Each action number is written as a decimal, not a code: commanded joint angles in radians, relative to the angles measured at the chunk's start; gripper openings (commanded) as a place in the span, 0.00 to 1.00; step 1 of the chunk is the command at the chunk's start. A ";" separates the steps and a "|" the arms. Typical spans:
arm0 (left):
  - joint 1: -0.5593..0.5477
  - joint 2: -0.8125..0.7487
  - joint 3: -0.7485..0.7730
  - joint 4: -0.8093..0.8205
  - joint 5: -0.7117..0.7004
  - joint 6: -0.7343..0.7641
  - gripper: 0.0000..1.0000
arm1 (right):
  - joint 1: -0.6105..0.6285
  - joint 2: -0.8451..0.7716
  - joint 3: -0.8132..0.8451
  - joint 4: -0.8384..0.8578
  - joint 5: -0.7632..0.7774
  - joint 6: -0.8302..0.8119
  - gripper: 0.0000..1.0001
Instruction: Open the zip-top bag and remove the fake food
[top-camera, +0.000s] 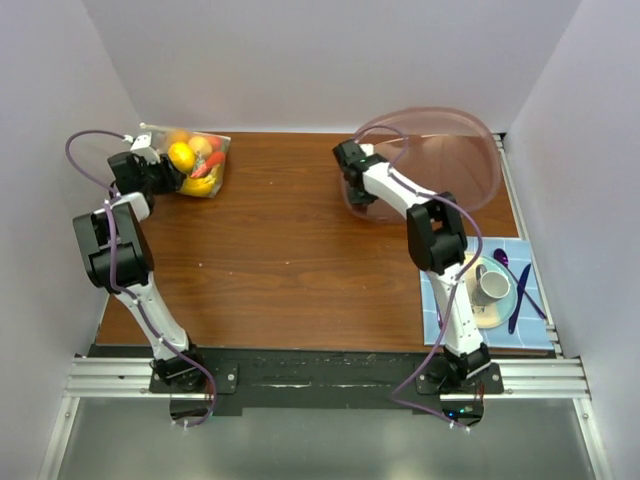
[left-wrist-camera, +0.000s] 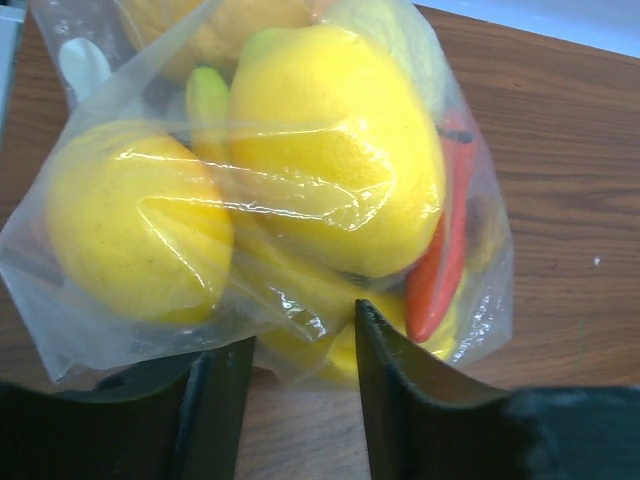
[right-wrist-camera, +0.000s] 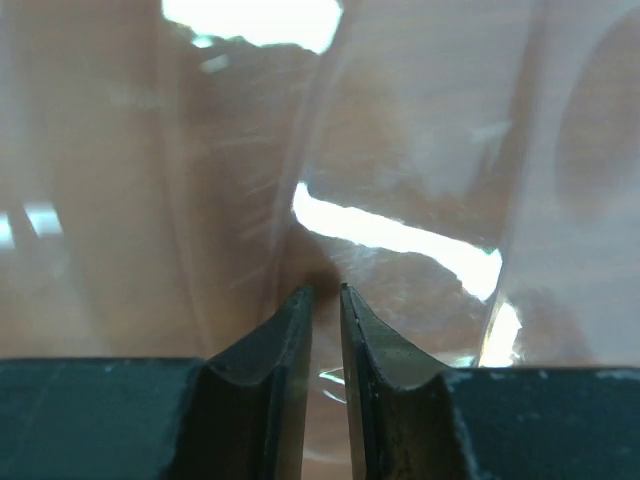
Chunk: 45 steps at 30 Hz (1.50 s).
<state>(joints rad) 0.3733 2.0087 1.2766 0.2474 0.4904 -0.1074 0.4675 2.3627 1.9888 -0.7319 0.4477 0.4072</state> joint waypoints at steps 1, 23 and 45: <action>-0.010 -0.013 -0.022 -0.008 0.089 0.054 0.36 | 0.109 -0.086 -0.022 -0.011 -0.072 0.041 0.20; -0.083 -0.275 -0.236 -0.463 0.381 0.443 0.23 | 0.523 -0.428 -0.455 0.025 -0.156 0.223 0.10; 0.107 -0.415 0.201 -0.932 0.525 0.548 0.94 | 0.560 -0.617 -0.495 0.001 0.046 0.217 0.67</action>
<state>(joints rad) 0.4355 1.6302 1.4132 -0.7368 1.0462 0.4980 1.0218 1.8133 1.5368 -0.7853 0.4564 0.5995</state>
